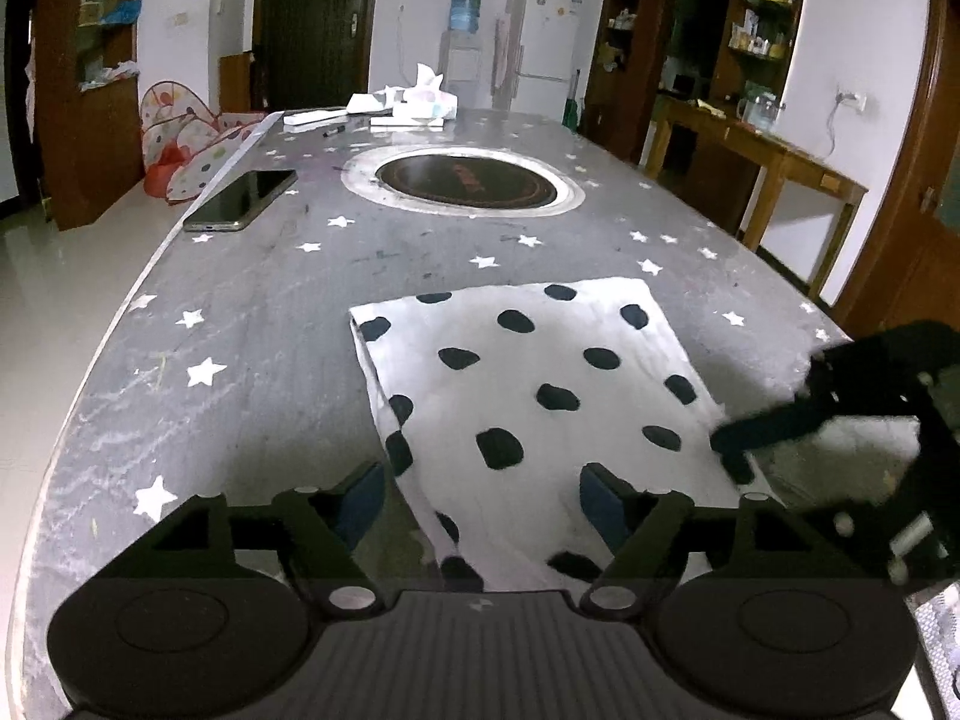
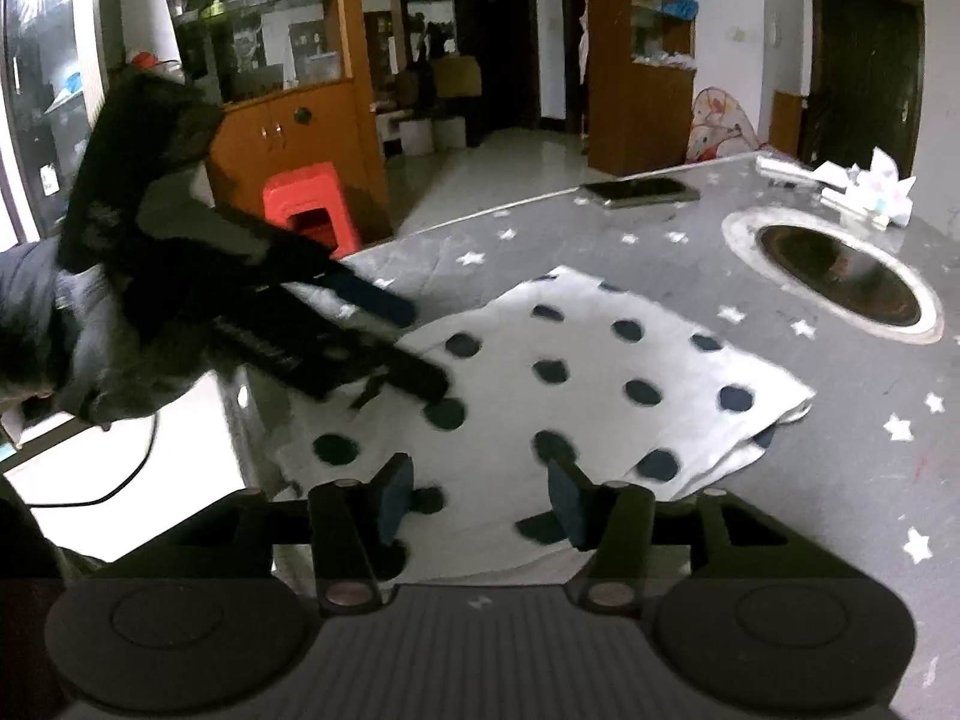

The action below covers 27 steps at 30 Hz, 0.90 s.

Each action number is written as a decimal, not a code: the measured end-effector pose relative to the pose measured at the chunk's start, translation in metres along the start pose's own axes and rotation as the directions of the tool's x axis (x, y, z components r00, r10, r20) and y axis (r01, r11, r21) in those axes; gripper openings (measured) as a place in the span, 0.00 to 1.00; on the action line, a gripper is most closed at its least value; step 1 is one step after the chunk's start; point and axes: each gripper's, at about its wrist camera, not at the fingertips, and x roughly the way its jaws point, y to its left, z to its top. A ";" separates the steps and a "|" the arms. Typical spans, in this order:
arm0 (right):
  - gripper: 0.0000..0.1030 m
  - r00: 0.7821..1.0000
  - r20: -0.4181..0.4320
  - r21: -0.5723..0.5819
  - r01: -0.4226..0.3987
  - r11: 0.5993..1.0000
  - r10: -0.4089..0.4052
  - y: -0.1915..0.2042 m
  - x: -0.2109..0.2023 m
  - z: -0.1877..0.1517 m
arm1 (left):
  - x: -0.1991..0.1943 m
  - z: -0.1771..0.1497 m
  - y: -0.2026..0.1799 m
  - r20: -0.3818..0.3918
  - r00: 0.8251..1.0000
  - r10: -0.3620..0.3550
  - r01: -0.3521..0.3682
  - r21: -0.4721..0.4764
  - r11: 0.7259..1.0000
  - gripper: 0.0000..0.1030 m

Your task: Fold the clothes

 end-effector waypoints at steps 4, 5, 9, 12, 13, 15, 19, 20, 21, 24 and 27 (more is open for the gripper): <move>0.50 1.000 0.007 0.030 0.025 0.999 -0.025 -0.014 0.003 0.005 | -0.016 -0.007 -0.002 0.009 1.000 -0.030 0.030 0.002 1.000 0.79; 0.50 0.999 0.008 0.034 0.036 0.999 -0.036 -0.018 0.004 0.006 | -0.020 -0.010 -0.004 0.008 0.999 -0.038 0.038 0.011 0.999 0.79; 0.50 0.996 0.019 0.038 0.086 0.996 -0.087 -0.033 0.008 0.014 | -0.034 -0.021 -0.015 0.008 0.997 -0.079 0.079 0.068 0.995 0.87; 0.50 0.987 0.021 0.059 0.155 0.986 -0.157 -0.053 0.014 0.024 | -0.037 -0.030 -0.021 0.001 0.996 -0.086 0.085 0.112 0.990 0.89; 0.51 0.984 0.023 0.068 0.173 0.983 -0.175 -0.060 0.017 0.027 | -0.036 -0.032 -0.022 -0.004 0.997 -0.080 0.080 0.123 0.989 0.89; 0.51 0.978 0.026 0.089 0.206 0.974 -0.209 -0.075 0.023 0.034 | -0.034 -0.036 -0.024 -0.013 0.997 -0.070 0.071 0.144 0.987 0.90; 0.51 0.968 0.012 0.126 0.248 0.961 -0.251 -0.102 0.041 0.046 | -0.029 -0.044 -0.028 -0.032 0.998 -0.047 0.052 0.187 0.981 0.90; 0.51 0.966 0.003 0.134 0.255 0.958 -0.258 -0.108 0.047 0.049 | -0.028 -0.046 -0.029 -0.036 0.998 -0.041 0.048 0.198 0.979 0.90; 0.51 0.966 -0.007 0.138 0.258 0.956 -0.260 -0.112 0.054 0.050 | -0.027 -0.048 -0.030 -0.041 0.999 -0.036 0.043 0.209 0.977 0.90; 0.51 0.966 -0.033 0.159 0.258 0.953 -0.256 -0.123 0.069 0.052 | -0.024 -0.051 -0.030 -0.048 0.999 -0.019 0.029 0.223 0.974 0.90; 0.51 0.968 -0.055 0.180 0.251 0.951 -0.245 -0.132 0.079 0.051 | -0.022 -0.050 -0.024 -0.048 0.999 0.003 0.008 0.217 0.976 0.91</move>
